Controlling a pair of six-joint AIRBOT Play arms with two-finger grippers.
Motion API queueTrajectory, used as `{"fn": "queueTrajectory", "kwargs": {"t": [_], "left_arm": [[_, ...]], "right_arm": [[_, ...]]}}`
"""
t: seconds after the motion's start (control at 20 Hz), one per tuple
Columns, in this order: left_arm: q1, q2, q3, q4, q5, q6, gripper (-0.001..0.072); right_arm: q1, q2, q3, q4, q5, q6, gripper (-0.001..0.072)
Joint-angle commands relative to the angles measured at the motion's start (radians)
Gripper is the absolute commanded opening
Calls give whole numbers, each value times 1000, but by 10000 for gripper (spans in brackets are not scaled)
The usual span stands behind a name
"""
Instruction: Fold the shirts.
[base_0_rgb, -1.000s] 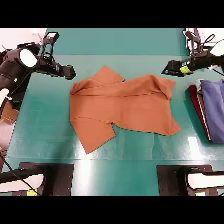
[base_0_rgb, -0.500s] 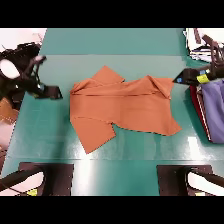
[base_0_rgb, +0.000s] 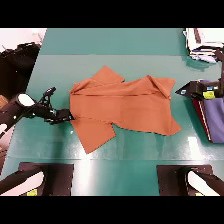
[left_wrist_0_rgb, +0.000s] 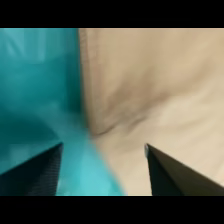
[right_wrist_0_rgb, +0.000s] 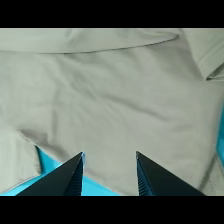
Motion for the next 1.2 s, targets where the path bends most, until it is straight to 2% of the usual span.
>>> {"fn": "queueTrajectory", "kwargs": {"t": [0.0,0.15,0.2,0.25,0.3,0.45,0.6,0.7,0.8,0.95,1.0,1.15], "left_arm": [[-59,0,-44,-59,125,3,599],[-83,0,-30,-71,172,-21,596],[-83,0,-17,-71,163,-19,383],[-83,2,0,-71,148,-16,96],[-83,7,21,-71,135,-16,33],[-84,16,115,-62,77,-11,24],[-84,16,179,-62,52,1,24],[-84,16,187,-65,63,1,24],[-84,16,187,-65,61,1,24],[-84,16,187,-64,60,1,24],[-84,16,187,-64,60,2,25],[-84,16,187,-64,60,2,24]], "right_arm": [[-6,19,-16,15,-4,-3,363],[-6,19,-16,-18,43,-3,363],[-6,19,-16,-59,68,-3,363],[-6,19,-20,-112,92,-1,363],[-16,26,-35,-148,103,2,363],[-138,82,-165,-174,94,15,363],[-343,138,-360,-203,87,17,369],[-457,131,-469,-192,72,16,418],[-517,93,-548,-141,28,3,413],[-516,15,-605,-19,-61,-32,387],[-492,-16,-603,-10,-93,-32,359],[-386,-103,-557,-10,-144,-31,352]]}}
